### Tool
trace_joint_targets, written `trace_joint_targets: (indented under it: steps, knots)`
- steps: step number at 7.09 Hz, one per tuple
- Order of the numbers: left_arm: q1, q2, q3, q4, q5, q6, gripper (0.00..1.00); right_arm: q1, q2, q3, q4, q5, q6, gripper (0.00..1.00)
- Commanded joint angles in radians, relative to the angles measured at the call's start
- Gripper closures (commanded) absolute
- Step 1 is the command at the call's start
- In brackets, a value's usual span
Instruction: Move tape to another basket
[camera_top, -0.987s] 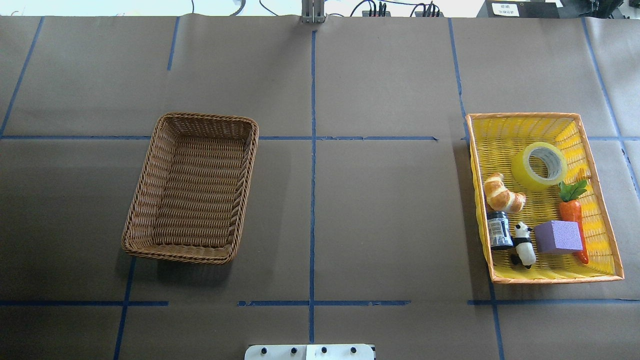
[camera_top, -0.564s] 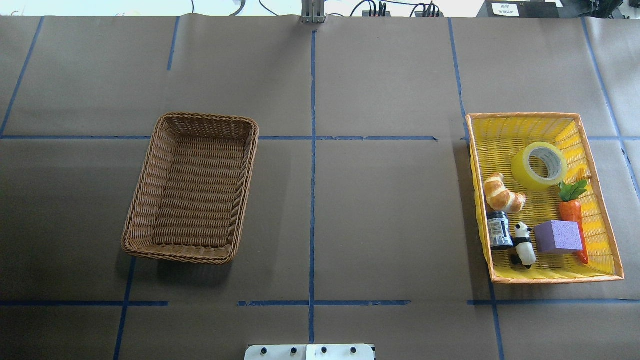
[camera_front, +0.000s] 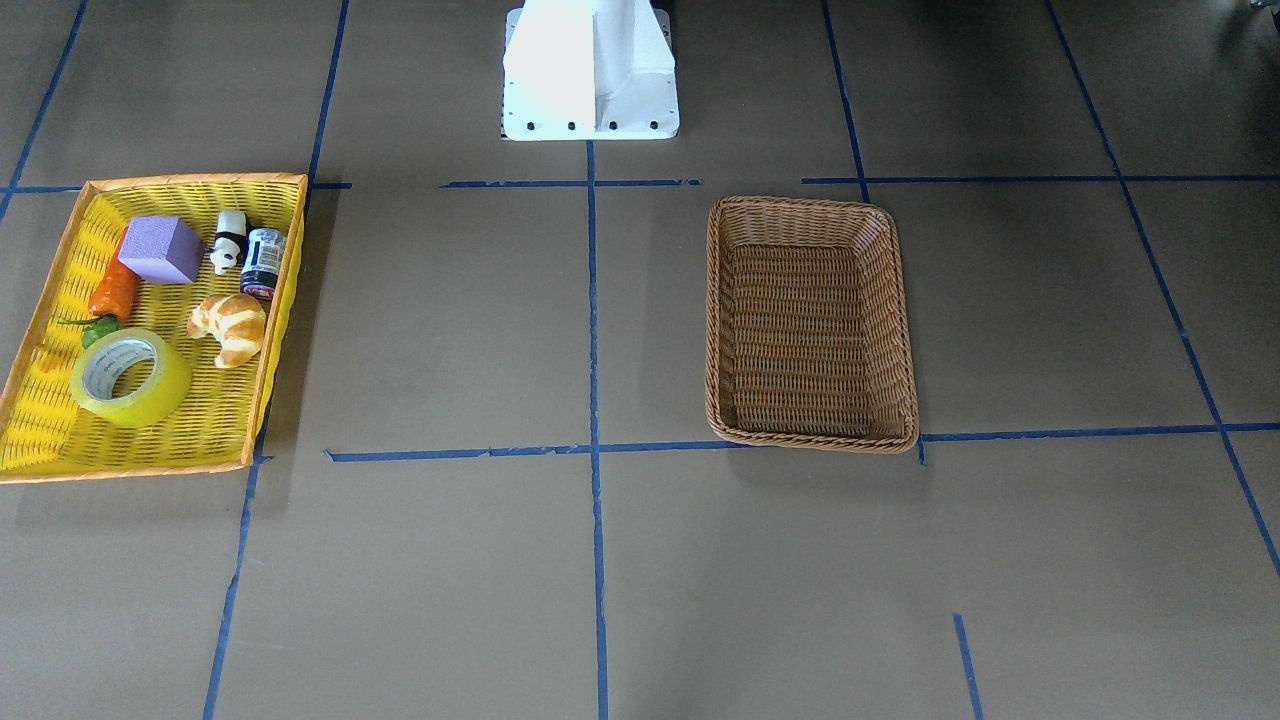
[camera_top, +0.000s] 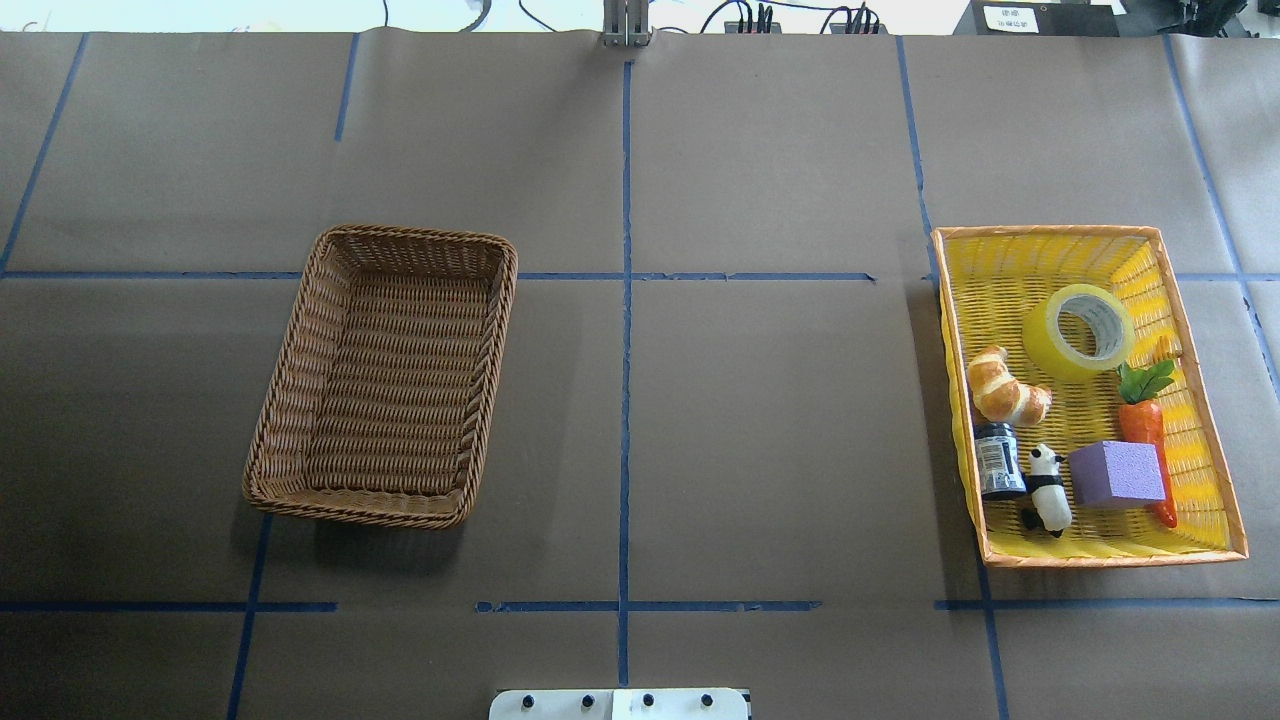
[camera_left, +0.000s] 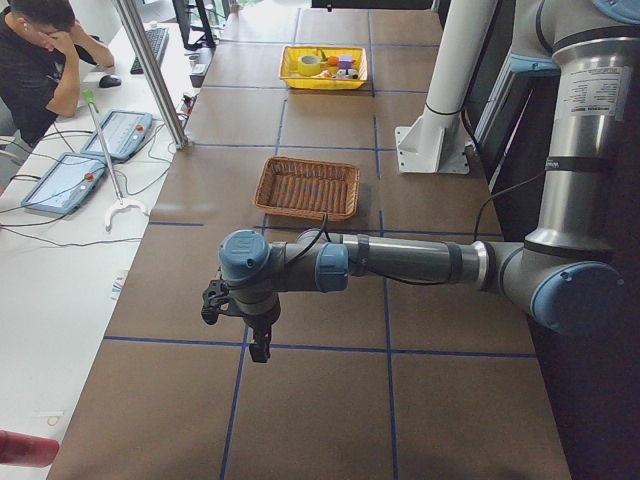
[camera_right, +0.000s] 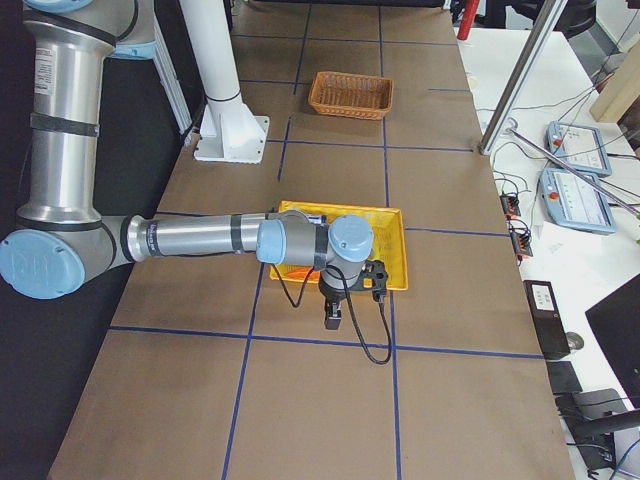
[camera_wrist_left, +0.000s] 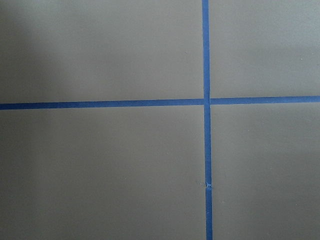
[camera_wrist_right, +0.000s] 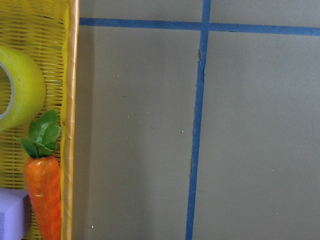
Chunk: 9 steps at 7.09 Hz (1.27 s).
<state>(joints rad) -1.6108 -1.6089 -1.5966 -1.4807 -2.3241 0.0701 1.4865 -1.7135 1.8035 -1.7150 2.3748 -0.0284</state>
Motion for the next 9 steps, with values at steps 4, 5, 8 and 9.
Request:
trace_joint_targets:
  steps: [4, 5, 8, 9]
  knots:
    - [-0.001, 0.015, -0.002, -0.016, -0.037, -0.004, 0.00, -0.087, 0.059, -0.003, 0.155, 0.017, 0.147, 0.00]
    - [-0.001, 0.020, 0.000, -0.045, -0.104, -0.007, 0.00, -0.170, 0.127, -0.009, 0.158, 0.009, 0.279, 0.00]
    - [0.000, 0.041, 0.014, -0.151, -0.110, -0.010, 0.00, -0.271, 0.345, -0.188, 0.160, 0.006, 0.326, 0.01]
    - [0.000, 0.041, 0.012, -0.151, -0.109, -0.007, 0.00, -0.305, 0.374, -0.246, 0.219, -0.014, 0.327, 0.01]
